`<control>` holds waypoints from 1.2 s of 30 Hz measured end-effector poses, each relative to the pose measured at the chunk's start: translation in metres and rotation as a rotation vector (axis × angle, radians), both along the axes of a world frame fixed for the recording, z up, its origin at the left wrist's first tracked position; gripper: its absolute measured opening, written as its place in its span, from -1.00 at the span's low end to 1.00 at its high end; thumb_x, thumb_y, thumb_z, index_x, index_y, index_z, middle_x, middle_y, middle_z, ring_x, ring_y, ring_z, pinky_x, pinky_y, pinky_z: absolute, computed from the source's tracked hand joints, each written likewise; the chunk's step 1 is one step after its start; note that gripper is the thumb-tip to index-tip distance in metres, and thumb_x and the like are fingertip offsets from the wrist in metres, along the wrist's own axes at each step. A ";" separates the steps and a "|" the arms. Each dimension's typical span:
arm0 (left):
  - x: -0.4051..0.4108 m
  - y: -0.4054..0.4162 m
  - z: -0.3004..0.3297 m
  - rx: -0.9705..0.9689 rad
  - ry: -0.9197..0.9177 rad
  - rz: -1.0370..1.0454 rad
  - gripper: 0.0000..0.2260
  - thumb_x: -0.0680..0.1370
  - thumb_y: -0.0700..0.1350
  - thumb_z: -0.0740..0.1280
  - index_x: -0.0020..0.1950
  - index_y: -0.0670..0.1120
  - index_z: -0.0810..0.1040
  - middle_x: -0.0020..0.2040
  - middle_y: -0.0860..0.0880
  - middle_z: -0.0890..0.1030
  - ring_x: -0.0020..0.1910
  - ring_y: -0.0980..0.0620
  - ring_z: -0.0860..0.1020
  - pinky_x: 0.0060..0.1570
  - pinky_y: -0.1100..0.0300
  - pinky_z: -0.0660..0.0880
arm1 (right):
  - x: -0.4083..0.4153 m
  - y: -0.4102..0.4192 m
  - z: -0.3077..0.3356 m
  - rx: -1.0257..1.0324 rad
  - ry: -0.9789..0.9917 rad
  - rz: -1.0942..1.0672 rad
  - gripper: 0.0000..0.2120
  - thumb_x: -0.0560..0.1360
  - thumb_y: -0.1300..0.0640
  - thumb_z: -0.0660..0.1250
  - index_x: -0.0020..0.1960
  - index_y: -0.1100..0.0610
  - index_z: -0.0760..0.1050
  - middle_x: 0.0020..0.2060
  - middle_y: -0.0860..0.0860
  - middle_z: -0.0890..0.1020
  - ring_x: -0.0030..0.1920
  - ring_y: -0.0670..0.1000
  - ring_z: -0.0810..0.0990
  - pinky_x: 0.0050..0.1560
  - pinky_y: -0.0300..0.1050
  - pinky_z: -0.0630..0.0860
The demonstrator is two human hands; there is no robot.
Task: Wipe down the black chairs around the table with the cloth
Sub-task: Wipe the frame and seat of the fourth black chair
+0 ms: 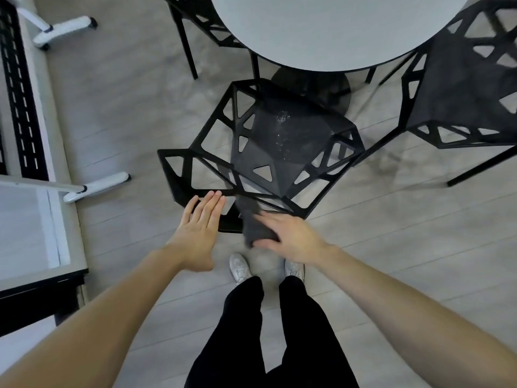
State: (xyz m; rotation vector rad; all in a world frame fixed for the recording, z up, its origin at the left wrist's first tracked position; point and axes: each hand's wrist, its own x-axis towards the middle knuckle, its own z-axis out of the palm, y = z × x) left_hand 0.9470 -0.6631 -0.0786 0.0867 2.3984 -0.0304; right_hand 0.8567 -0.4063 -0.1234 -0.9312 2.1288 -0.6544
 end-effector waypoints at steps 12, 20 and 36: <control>-0.003 0.002 0.003 0.024 -0.081 0.019 0.29 0.33 -0.03 0.42 0.57 -0.15 -0.64 0.64 -0.21 -0.51 0.62 -0.17 -0.56 0.63 -0.23 -0.40 | 0.021 -0.020 0.010 -0.054 0.080 -0.049 -0.39 0.64 -0.26 0.20 0.65 -0.12 0.31 0.57 -0.05 0.45 0.50 0.04 0.48 0.44 0.05 0.51; -0.005 0.003 0.002 0.043 -0.042 0.041 0.32 0.33 -0.01 0.44 0.53 -0.10 -0.69 0.66 -0.21 -0.48 0.63 -0.16 -0.55 0.64 -0.24 -0.37 | -0.029 0.086 -0.004 0.072 -0.096 -0.215 -0.74 0.52 0.00 0.53 0.13 -0.17 0.52 0.04 -0.17 0.57 0.05 -0.05 0.60 0.10 0.08 0.57; -0.022 0.091 -0.034 0.008 0.740 1.073 -0.42 0.81 0.07 -0.02 0.77 -0.16 -0.06 0.78 -0.11 -0.11 0.75 -0.05 -0.24 0.72 -0.19 -0.07 | -0.077 0.049 -0.026 0.100 -0.492 0.001 -0.36 0.63 0.35 0.27 0.55 -0.23 0.43 0.49 -0.08 0.54 0.45 -0.08 0.49 0.54 -0.13 0.34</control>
